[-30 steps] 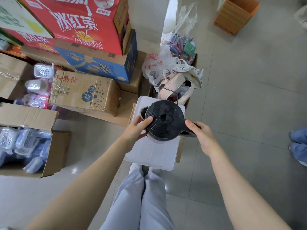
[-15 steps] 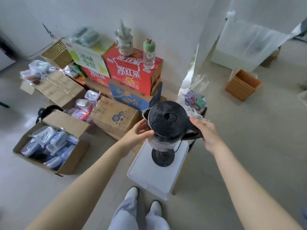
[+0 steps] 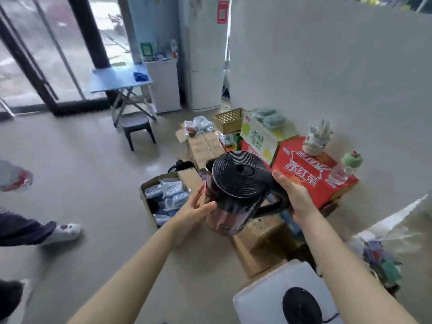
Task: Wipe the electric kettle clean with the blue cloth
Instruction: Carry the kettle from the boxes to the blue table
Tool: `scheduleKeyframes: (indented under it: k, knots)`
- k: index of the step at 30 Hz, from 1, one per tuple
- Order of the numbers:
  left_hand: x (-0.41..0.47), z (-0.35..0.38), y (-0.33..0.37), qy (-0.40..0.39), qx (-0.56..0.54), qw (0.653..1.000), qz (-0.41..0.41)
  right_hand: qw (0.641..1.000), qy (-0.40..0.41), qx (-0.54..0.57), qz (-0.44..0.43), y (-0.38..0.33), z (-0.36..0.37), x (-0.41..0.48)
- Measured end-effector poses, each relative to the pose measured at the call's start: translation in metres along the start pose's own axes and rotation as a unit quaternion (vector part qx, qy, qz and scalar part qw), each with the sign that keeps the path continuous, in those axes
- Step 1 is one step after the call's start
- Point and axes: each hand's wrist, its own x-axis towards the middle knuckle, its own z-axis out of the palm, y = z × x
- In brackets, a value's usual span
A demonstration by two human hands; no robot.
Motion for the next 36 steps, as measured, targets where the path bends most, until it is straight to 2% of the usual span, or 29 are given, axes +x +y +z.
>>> scheduleKeyframes:
  k: [7,11,18,25,36]
  knots:
    - [-0.008,-0.179,0.037,0.116,-0.021,0.993,0.009,0.996,-0.092,-0.002,0.01,-0.034,0.203,0.052]
    - [-0.004,-0.261,0.057,0.137,-0.034,0.99,0.028,0.992,-0.125,-0.011,0.01,-0.044,0.294,0.084]
    - [0.025,-0.383,0.083,0.194,-0.047,0.98,0.023,0.971,-0.235,-0.039,0.017,-0.074,0.427,0.145]
    - [0.082,-0.491,0.128,0.247,-0.078,0.964,0.062,0.962,-0.259,-0.081,0.012,-0.106,0.558,0.246]
    - [0.17,-0.676,0.21,0.275,-0.086,0.954,0.086,0.94,-0.335,-0.06,-0.028,-0.158,0.765,0.381]
